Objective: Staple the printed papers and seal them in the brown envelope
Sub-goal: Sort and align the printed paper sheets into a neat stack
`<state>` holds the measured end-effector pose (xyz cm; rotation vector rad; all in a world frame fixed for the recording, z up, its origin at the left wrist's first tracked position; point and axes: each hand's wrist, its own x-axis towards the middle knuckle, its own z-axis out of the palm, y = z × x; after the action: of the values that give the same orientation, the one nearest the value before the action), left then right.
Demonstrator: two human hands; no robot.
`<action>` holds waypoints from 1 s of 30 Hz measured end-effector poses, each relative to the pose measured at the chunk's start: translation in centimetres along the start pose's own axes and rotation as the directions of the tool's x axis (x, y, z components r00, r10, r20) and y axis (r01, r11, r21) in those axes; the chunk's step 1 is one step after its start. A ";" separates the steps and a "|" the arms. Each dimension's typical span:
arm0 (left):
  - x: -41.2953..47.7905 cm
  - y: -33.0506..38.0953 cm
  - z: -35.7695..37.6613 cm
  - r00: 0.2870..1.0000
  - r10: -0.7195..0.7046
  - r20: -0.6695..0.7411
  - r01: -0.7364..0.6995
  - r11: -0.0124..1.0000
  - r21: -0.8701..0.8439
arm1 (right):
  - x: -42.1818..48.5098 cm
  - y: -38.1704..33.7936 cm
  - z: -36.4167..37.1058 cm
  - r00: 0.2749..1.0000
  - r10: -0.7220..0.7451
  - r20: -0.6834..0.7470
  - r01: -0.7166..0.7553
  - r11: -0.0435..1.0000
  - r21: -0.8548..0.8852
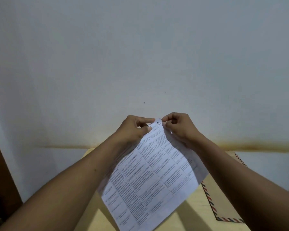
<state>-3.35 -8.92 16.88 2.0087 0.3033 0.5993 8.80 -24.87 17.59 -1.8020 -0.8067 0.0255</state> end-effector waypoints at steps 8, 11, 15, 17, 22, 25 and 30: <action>-2.4 -0.2 1.9 0.998 -0.027 0.064 0.028 0.999 -0.020 | -4.0 1.1 -1.7 0.987 0.131 0.090 -0.141 0.983 0.114; -2.8 -0.5 2.8 0.994 -0.075 0.074 0.082 0.992 -0.100 | -5.2 2.1 -2.4 0.970 0.164 0.180 -0.191 0.971 0.141; -3.1 -1.0 4.2 0.987 -0.111 0.117 0.125 0.985 -0.119 | -6.3 3.2 -2.8 0.985 0.128 0.118 -0.136 0.989 0.058; -2.9 -1.5 4.6 0.983 -0.120 0.140 0.137 0.983 -0.122 | -6.6 3.7 -3.0 0.986 0.125 0.108 -0.133 0.989 0.069; -2.0 -2.0 4.4 0.985 -0.084 0.150 0.087 0.996 -0.019 | -6.0 4.5 -3.0 0.986 0.133 0.105 -0.145 0.982 0.122; -1.4 -2.2 4.6 0.986 -0.087 0.142 0.090 0.996 -0.017 | -5.9 4.8 -2.9 0.983 0.156 0.098 -0.170 0.973 0.154; -0.6 -3.2 5.8 0.978 -0.104 0.178 0.099 0.994 0.038 | -6.1 6.4 -2.6 0.975 0.211 0.064 -0.220 0.947 0.233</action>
<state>-0.71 -11.94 11.61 2.0448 0.3041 0.3480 8.33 -31.31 11.01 -1.6550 -0.6018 0.2894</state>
